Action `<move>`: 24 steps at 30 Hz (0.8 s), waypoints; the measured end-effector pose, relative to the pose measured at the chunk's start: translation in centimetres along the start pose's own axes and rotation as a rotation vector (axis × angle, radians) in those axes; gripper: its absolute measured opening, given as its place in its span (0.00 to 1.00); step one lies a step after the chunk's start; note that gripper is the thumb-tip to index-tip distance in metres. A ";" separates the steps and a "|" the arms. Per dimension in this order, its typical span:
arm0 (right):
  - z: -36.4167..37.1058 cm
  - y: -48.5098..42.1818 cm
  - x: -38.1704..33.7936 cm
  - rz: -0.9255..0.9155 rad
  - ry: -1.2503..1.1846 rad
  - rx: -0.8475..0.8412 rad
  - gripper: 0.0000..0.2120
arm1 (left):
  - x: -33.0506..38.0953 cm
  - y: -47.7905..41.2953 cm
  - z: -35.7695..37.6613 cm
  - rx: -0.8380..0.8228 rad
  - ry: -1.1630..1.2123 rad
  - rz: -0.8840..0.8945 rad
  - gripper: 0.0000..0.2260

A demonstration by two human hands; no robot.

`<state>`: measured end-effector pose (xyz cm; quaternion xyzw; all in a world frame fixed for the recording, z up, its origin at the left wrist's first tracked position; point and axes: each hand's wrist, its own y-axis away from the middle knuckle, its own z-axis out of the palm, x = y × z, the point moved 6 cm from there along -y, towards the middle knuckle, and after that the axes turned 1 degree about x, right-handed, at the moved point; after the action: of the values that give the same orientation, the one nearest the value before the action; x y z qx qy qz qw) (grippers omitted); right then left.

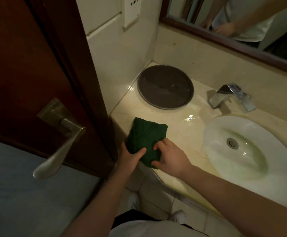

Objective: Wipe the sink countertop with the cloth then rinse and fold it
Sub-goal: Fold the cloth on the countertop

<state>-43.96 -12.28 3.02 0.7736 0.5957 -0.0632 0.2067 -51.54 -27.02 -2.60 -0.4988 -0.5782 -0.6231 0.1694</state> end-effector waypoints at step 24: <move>-0.5 -0.6 1.8 0.251 -0.729 0.105 0.08 | 4.0 -1.0 -2.9 0.090 0.366 -0.056 0.19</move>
<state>-44.11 -10.35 2.66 0.7770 0.3797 -0.3384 0.3709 -55.36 -27.83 0.59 -0.3527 -0.5785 -0.6815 0.2765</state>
